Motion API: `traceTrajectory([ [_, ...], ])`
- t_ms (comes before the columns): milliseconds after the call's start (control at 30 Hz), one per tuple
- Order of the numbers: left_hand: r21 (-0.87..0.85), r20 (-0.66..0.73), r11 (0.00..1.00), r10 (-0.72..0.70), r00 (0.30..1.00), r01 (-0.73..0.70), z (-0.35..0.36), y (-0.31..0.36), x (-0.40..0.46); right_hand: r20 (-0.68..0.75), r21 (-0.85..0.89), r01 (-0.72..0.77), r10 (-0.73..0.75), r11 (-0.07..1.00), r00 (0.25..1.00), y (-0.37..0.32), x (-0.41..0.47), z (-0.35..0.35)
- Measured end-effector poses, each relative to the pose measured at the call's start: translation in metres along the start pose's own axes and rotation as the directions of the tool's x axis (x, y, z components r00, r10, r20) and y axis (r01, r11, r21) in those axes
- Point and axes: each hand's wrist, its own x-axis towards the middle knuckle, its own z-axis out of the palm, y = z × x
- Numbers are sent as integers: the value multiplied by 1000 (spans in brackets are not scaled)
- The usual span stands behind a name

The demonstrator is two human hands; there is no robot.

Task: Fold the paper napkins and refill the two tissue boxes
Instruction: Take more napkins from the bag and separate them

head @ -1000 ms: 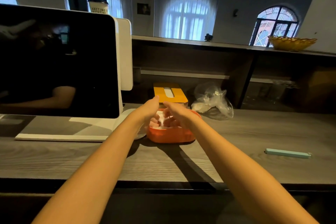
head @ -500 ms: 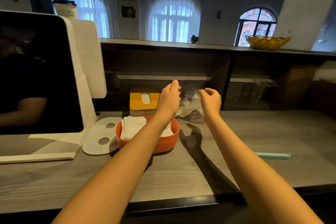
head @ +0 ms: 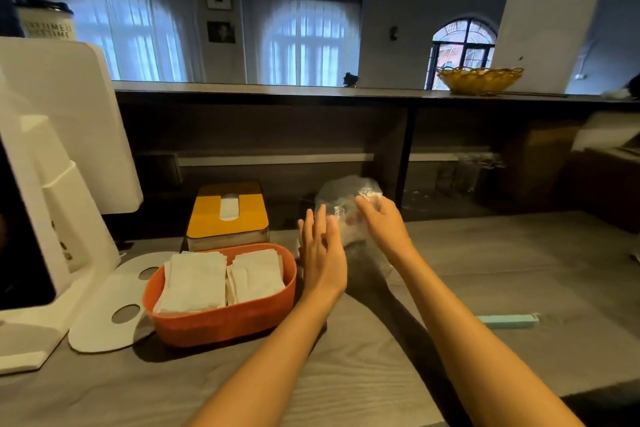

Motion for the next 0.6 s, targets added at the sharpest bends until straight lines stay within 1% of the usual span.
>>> traceTrajectory([
  [67, 44, 3, 998, 55, 998, -55, 3, -6, -2, 84, 122, -37, 27, 992, 996, -12, -11, -10],
  [133, 75, 14, 994, 83, 996, -83, 4, -9, -5, 180, 223, -139, 100, 965, 979, -22, -16, -19],
  [200, 172, 37, 982, 77, 996, -83, 3, -14, -6, 248, 247, -230, 168, 941, 954, -28, -19, -25],
  [233, 233, 49, 970, 64, 997, -74, 2, -17, -6, 266, 221, -256, 194, 941, 944, -31, -19, -27],
  [300, 329, 52, 944, -1, 999, -16, 1, -20, -5, 277, 126, -253, 211, 959, 937, -33, -21, -28],
  [367, 365, 12, 930, -60, 998, 51, 1, -19, -4, 280, 19, -235, 220, 972, 934, -28, -24, -25],
  [433, 384, -32, 920, -73, 997, 80, 2, -19, -2, 301, -52, -223, 228, 973, 926, -16, -30, -23],
  [500, 334, -88, 937, -75, 993, 100, 1, -23, 3, 328, -86, -234, 249, 968, 911, -5, -37, -23],
  [600, 93, -172, 986, -119, 978, 136, -4, -23, 6, 359, -105, -314, 331, 944, 873, -2, -38, -25],
])
